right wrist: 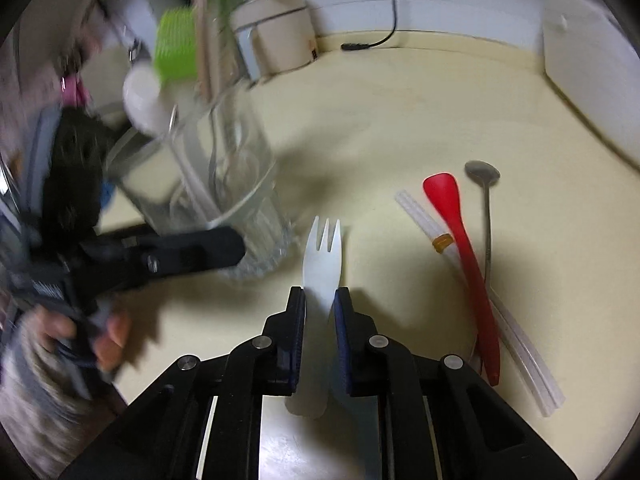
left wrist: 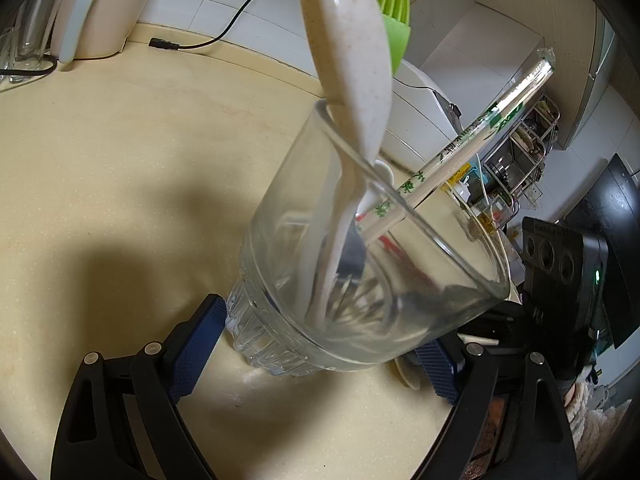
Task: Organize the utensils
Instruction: 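Close the right gripper on the white plastic spork handle, then lift the white spork and carry it over the glass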
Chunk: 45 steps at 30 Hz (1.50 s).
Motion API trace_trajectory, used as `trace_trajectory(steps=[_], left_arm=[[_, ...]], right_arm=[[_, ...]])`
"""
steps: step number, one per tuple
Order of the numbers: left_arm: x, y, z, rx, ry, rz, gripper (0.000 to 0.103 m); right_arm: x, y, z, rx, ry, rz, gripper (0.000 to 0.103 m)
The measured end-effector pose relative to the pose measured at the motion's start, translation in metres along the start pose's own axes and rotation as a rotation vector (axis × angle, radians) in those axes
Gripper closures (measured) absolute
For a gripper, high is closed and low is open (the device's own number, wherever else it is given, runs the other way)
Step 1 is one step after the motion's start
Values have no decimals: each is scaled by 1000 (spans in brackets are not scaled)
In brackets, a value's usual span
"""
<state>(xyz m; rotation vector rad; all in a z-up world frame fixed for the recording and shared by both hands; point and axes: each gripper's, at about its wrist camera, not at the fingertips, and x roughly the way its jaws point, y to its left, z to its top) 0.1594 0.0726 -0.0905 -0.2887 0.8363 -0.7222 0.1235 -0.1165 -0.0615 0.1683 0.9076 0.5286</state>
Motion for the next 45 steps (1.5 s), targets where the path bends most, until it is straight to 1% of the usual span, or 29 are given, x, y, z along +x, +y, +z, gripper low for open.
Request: trace_trajectory(steps=[4,8,14,16,20,27,33,38,41,45], left_arm=[[-1,1,0,0,0,0,12],[-1,1,0,0,0,0,12],[-1,1,0,0,0,2,12],[-3,6,0,1,-2,7,12],[-2,4,-1,-5,-9,29,12],[-1,-4,-4,-11,-22,79,12],[3,-11,-4,-5,-21,103,12],[8,-18,-2,3,-19,130,12],[9,-20,-1,15,-12,135,12],[9,-18,0,-3,-20,113,12]], right_arm=[[-14,-19,6,106,-79,113,88],[-24,-33,10,175,-147,174,88],[-35,-44,18,211,-226,174,88],[-43,-45,17,210,-247,151,88],[-48,-47,18,206,-266,117,88],[-55,-51,16,223,-289,147,88],[-62,-59,13,253,-309,183,88],[-70,-60,13,238,-337,214,88],[-77,-57,14,212,-366,225,88],[-89,-50,15,171,-419,238,88]])
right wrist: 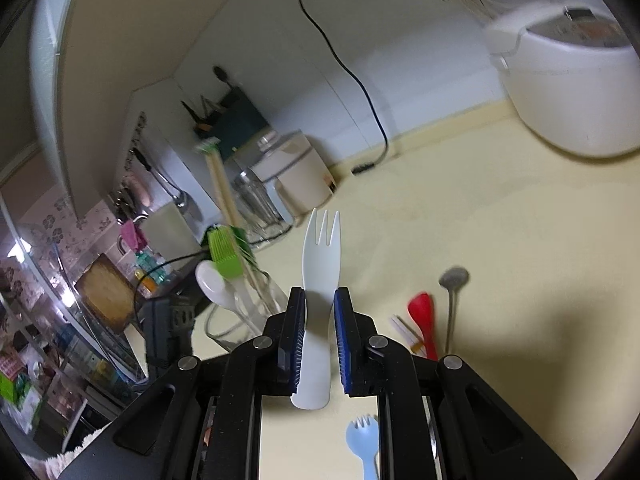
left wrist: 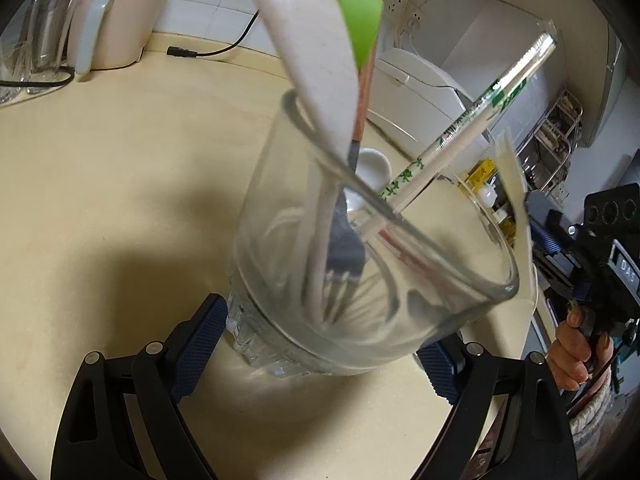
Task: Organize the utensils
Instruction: 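Lift the white spork and carry it over the glass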
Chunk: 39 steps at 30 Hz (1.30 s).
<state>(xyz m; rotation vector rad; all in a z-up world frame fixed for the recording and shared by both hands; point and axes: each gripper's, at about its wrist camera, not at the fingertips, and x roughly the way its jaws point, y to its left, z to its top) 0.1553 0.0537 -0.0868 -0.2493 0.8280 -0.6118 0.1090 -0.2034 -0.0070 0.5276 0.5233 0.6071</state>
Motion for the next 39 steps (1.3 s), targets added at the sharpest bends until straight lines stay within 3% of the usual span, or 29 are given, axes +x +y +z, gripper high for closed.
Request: trace_trajectory(steps=[4,14,25,29,33,39], left_arm=[[1,1,0,1,0,1,12],[-2,10,-2,-9,-5,-12,12],[-4,14,-4,-19,-9,-23,12],[-5,17,-4,-21,-10,-27,12],[-7,22,-5,-25,-12,-32,12],[-8,21,-5,-17,-9,-20,12]], right_arm=[[-6,10,4,-32,-31,53,88],[-17,56,17,-113,-76,287,88],[13,147,93,-252,-158,441,88],[25,150,91,-276,-163,458,88],[35,134,71,-257,-105,434,88],[48,125,61,-315,-80,312,88]])
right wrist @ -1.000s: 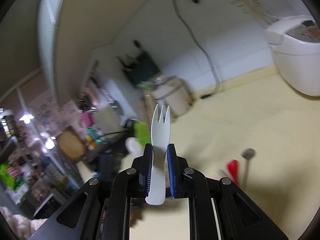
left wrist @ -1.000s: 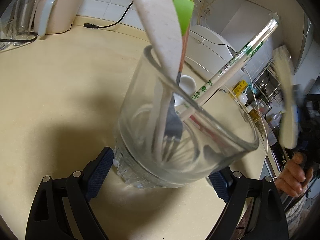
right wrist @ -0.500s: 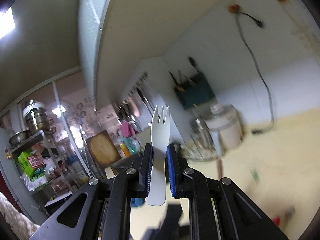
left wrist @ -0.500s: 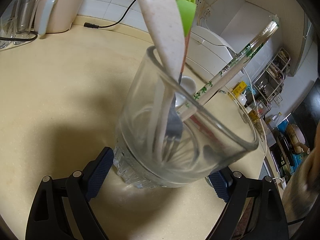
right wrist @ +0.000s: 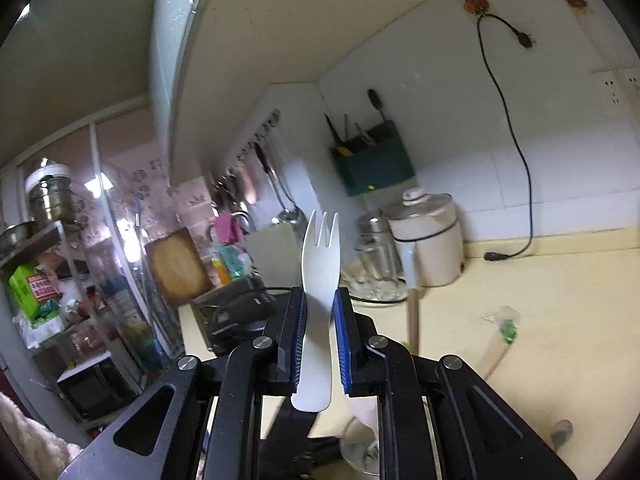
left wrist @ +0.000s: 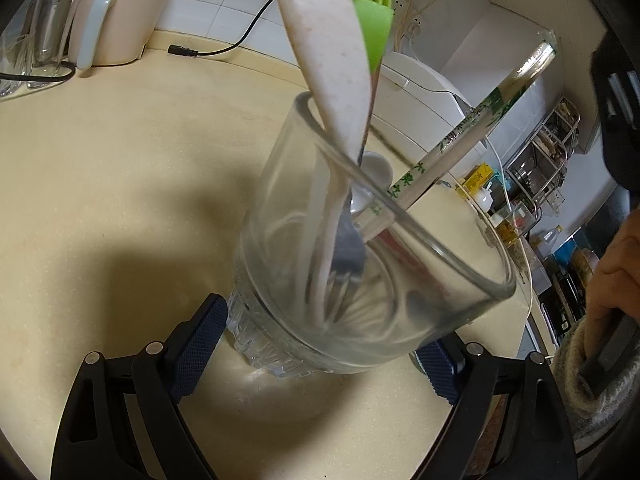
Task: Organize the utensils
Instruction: 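Lift the white spork and carry it over the glass, then lower the spork into the glass and open the right gripper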
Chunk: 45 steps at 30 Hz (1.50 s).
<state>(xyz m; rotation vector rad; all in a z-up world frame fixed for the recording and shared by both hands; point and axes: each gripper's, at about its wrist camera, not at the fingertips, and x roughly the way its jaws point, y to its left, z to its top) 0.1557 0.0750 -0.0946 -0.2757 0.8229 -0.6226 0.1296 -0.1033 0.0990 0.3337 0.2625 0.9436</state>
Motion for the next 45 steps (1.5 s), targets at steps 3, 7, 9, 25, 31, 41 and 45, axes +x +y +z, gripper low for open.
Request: trace_trajectory(steps=[3,7,9,25,31,41,45], left_arm=[[-1,1,0,-4,-1,-5,12],[1,-3,1,-4,-1,-5,12],[1,-3,1,-5,-1,-7,12],[0,-2,1,-5,-2,-7,12],[0,-3,1,-6,-2,-9,12],[1,-2,1,-12,-4,-16,12],[1,1,2,-21,-7,-28,12]], right_arm=[[3,-9,-3,8,20,-33,88],[2,-13,-4,7,21,-50,88],[3,-13,-4,4,24,-54,88],[-2,-10,-34,-24,95,-122,88],[-6,-19,-33,-1,78,-131,88],[0,-17,-36,-10,95,-131,88],[4,-15,-39,-21,110,-138,88]])
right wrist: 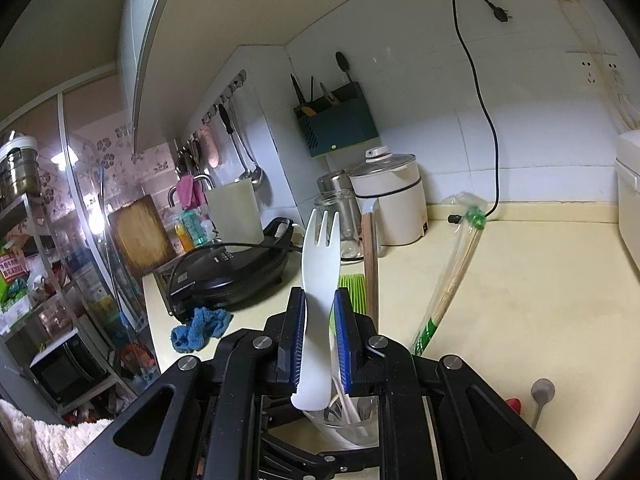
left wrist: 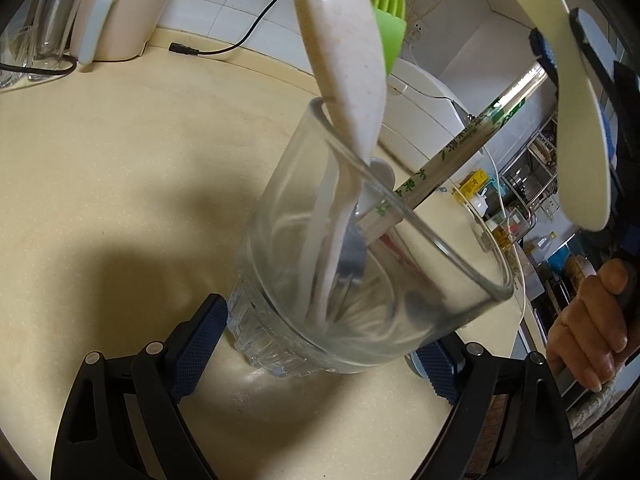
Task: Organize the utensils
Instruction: 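Lower the spork into the glass and open the right gripper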
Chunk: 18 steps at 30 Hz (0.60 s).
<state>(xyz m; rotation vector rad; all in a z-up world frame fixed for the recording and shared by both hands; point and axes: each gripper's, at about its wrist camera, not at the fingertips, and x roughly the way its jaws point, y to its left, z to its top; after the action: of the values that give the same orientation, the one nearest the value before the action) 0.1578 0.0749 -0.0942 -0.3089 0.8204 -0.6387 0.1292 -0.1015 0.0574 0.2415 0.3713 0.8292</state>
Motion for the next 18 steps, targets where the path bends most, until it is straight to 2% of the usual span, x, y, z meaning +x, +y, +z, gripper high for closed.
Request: trace_trajectory(steps=[7,12,18], left_arm=[[0,1,0,0,0,-3,12],[0,2,0,0,0,-4,12],[0,2,0,-1,1,-5,12]], right_arm=[[-2,-3,1,4,-10,-17,88],[-3,-10,1,41,-20,4,88],[1,-5,-4,18,-7,-10,88]])
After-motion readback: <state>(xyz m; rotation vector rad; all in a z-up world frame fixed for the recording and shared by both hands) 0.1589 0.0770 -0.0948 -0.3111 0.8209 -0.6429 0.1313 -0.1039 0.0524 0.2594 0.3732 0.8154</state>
